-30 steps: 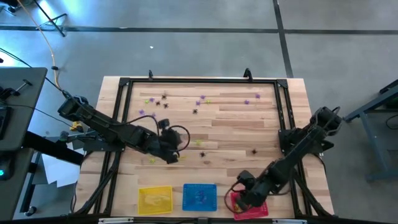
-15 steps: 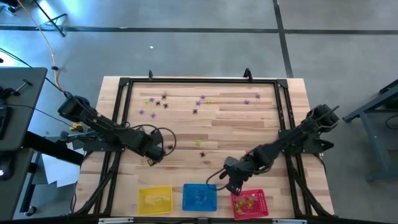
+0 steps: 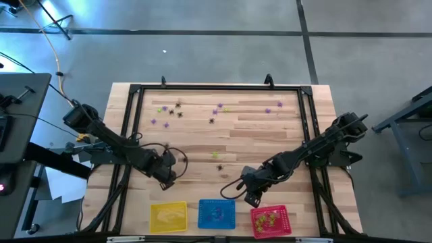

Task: Sort Halloween decoration
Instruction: Put the green spider toy into the red bin

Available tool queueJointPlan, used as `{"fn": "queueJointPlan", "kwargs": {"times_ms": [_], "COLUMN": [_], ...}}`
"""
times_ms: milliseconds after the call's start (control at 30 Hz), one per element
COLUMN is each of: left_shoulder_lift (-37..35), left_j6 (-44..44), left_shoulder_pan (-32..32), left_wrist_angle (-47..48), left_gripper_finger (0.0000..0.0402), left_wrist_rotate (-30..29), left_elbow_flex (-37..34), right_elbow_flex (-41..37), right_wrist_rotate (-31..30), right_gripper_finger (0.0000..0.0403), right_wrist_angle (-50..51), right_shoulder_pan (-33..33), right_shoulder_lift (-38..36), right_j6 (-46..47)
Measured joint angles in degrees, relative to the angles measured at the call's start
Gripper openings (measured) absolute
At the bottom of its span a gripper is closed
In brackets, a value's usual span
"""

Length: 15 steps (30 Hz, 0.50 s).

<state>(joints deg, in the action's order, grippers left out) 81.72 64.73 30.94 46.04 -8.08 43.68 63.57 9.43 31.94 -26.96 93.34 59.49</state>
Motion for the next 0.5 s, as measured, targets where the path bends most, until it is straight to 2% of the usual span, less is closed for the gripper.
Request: {"fn": "queueJointPlan", "kwargs": {"times_ms": [167, 500], "left_shoulder_lift": [1.48, 9.06], "left_j6": [1.22, 0.15], "left_shoulder_pan": [1.72, 1.75], "left_wrist_angle": [-3.22, -2.88], "left_gripper_finger": [0.0117, 0.0117], "left_wrist_rotate": [-0.06, -0.35], "left_elbow_flex": [0.00, 0.28], "right_elbow_flex": [0.00, 0.02], "right_wrist_rotate": [0.03, -0.21], "right_gripper_finger": [0.0112, 0.0112], "right_wrist_angle": [0.00, -0.02], "right_shoulder_pan": [0.00, -0.02], "right_shoulder_lift": [0.00, 0.00], "right_j6": [-0.62, -0.62]}}
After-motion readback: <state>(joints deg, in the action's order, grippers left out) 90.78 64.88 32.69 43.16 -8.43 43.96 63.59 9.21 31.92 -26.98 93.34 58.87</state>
